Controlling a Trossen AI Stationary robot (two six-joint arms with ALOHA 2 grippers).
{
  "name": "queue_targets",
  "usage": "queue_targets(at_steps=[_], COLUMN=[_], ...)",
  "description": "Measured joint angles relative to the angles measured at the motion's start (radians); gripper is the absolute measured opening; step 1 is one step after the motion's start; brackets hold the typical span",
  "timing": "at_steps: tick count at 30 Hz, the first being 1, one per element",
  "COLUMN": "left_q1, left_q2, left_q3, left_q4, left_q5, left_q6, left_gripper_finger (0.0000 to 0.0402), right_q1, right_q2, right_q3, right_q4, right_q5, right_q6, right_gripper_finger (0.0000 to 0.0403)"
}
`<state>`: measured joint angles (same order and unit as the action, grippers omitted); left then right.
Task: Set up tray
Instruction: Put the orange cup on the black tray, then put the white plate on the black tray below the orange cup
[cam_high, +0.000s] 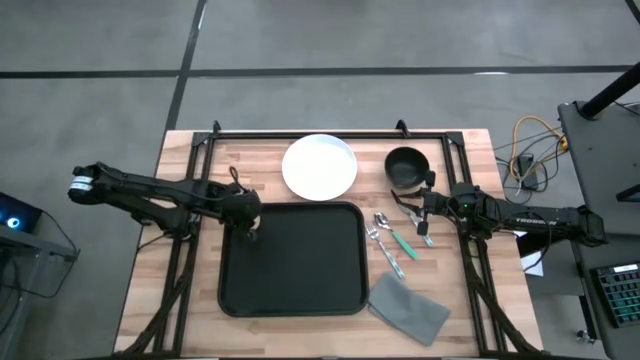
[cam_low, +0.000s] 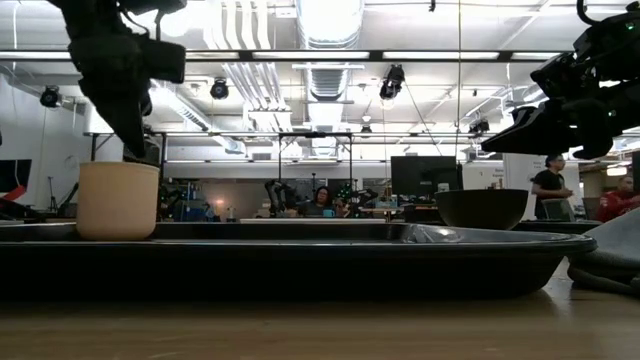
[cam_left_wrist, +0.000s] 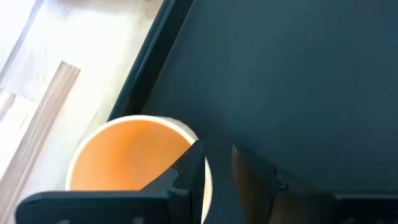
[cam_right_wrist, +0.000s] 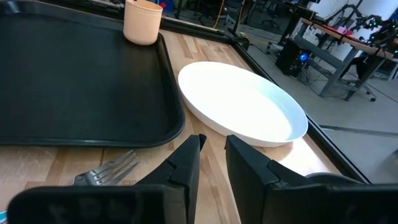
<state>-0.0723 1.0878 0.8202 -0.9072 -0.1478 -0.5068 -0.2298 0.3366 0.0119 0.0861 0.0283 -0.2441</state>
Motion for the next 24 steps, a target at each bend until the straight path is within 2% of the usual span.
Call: queue_targets(at_steps=[20, 24], left_q1=[0.000, 0.001], left_q2=[-0.011, -0.013], left_q3=[0.014, 0.032], left_q4=[0.042, 0.056], left_q5=[0.000, -0.001], left_q6=[0.034, 0.183], left_gripper_finger=[0.0062, 0.0062], right_q1=[0.000, 0.000], right_q2=[0.000, 0.000], right_q3=[0.000, 0.000], right_q4=[0.000, 0.000], right_q5=[0.000, 0.000], right_q6=[-0.001, -0.001], right_gripper_finger=[0.0068, 0.0068])
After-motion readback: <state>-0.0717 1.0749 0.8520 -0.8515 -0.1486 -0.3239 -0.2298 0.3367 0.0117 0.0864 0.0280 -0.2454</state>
